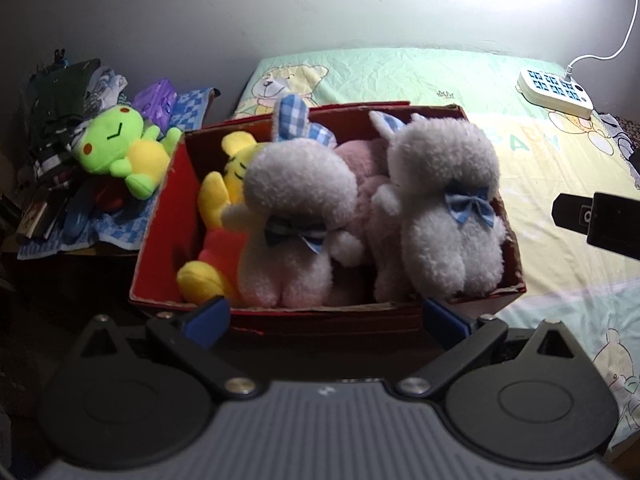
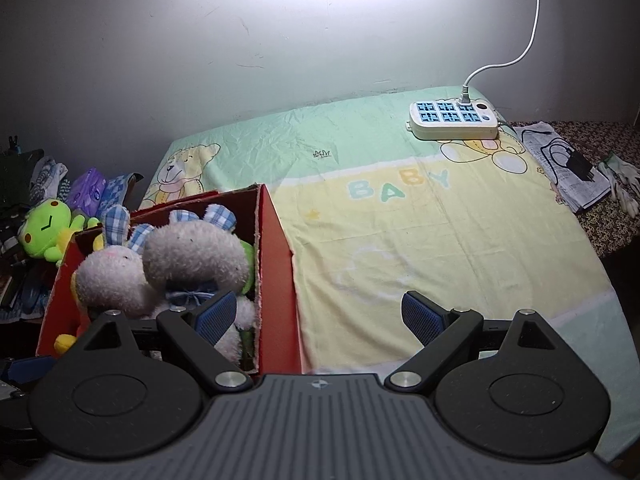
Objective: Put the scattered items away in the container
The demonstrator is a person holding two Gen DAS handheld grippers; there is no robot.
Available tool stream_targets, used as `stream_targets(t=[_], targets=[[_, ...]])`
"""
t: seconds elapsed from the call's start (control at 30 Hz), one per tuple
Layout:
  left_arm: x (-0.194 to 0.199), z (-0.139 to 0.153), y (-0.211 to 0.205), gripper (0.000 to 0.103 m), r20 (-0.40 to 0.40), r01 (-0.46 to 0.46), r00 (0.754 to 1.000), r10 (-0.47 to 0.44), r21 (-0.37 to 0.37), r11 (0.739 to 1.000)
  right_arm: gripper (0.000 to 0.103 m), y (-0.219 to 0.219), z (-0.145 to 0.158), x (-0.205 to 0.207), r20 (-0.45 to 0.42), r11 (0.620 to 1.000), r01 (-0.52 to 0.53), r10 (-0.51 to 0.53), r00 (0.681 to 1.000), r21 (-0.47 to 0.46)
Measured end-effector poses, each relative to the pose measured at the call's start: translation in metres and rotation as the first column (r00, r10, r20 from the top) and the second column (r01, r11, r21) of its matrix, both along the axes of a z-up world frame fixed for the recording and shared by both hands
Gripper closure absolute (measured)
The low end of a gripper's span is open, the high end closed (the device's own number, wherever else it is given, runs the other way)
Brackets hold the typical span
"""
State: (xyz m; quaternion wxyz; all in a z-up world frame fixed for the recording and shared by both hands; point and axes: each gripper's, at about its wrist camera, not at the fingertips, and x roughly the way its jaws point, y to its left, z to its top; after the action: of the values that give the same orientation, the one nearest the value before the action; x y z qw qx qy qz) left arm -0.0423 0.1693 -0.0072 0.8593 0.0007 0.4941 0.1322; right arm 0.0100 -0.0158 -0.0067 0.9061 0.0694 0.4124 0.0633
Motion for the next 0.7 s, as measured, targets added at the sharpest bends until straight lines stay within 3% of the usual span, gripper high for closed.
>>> stream_targets(t=[0.3, 0.7], targets=[[0.006, 0.007, 0.038, 0.001, 0.017, -0.023, 1.000, 0.023, 0.037, 0.999, 0.011, 0.035, 0.011, 0.000, 0.036, 1.000, 0.007, -0.007, 0.999, 0.019], [0.008, 0.011, 0.080, 0.001, 0.013, -0.096, 0.995, 0.096, 0.018, 0.995, 0.010, 0.076, 0.019, 0.006, 0.027, 0.999, -0.042, 0.043, 0.999, -0.011]])
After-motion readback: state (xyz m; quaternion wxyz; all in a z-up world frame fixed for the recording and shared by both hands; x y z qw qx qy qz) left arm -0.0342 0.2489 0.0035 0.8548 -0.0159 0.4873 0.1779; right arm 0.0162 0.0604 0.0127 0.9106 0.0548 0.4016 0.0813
